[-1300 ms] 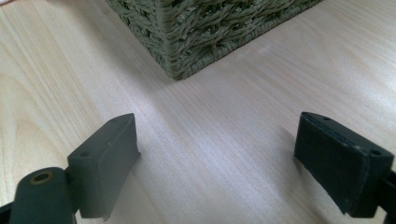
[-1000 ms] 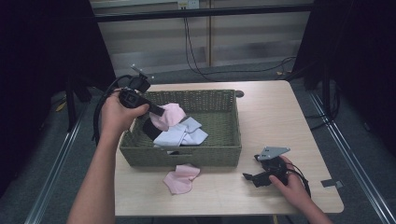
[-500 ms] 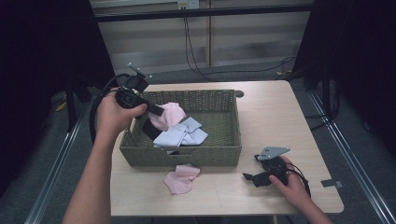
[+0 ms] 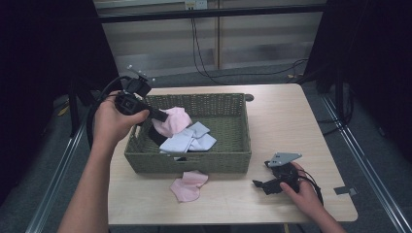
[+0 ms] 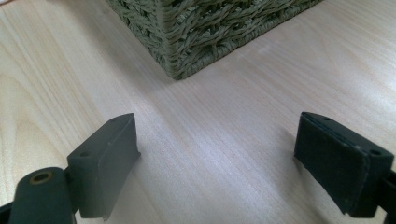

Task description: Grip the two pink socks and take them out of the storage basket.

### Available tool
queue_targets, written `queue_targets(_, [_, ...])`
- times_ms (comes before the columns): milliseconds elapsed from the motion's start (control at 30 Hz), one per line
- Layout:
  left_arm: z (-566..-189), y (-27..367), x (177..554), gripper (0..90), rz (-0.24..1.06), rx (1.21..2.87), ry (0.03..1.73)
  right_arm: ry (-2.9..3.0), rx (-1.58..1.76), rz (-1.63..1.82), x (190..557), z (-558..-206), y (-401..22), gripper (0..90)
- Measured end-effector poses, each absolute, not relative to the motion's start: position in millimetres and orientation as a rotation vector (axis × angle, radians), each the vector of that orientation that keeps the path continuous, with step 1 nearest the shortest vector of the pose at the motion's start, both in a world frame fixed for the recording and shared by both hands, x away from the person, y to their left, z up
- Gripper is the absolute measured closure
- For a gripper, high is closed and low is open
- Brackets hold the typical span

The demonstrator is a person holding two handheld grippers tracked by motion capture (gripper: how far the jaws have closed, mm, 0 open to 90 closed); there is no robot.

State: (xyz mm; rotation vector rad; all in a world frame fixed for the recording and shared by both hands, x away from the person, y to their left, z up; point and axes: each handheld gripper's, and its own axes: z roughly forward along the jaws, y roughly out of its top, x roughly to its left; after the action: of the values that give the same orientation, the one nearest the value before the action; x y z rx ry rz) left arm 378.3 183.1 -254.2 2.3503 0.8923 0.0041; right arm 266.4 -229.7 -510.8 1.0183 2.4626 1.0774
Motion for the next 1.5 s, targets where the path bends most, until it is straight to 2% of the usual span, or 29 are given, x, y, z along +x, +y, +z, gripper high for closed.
queue_targets(667, [-249.3,201.0,346.4,87.9,0.025,2.342,0.868,2.464,1.007,1.078,267.3,-511.0,-229.5,12.6])
queue_targets(1233, [-253.2,196.2,311.3,87.2,-0.003,2.342,0.811,2.465,1.007,1.078,267.3,-510.9,-229.5,12.6])
queue_targets(1267, [-254.2,196.0,310.2,85.2,-0.011,2.330,0.807,2.465,1.007,1.078,267.3,-510.9,-229.5,12.6])
queue_targets(1367, [-259.1,195.2,309.4,67.5,-0.008,2.299,0.812,2.464,1.007,1.078,267.3,-510.9,-229.5,12.6])
queue_targets(1500, [-265.4,197.6,310.9,59.7,0.018,2.304,0.832,2.468,1.004,1.073,267.1,-510.9,-229.5,12.5])
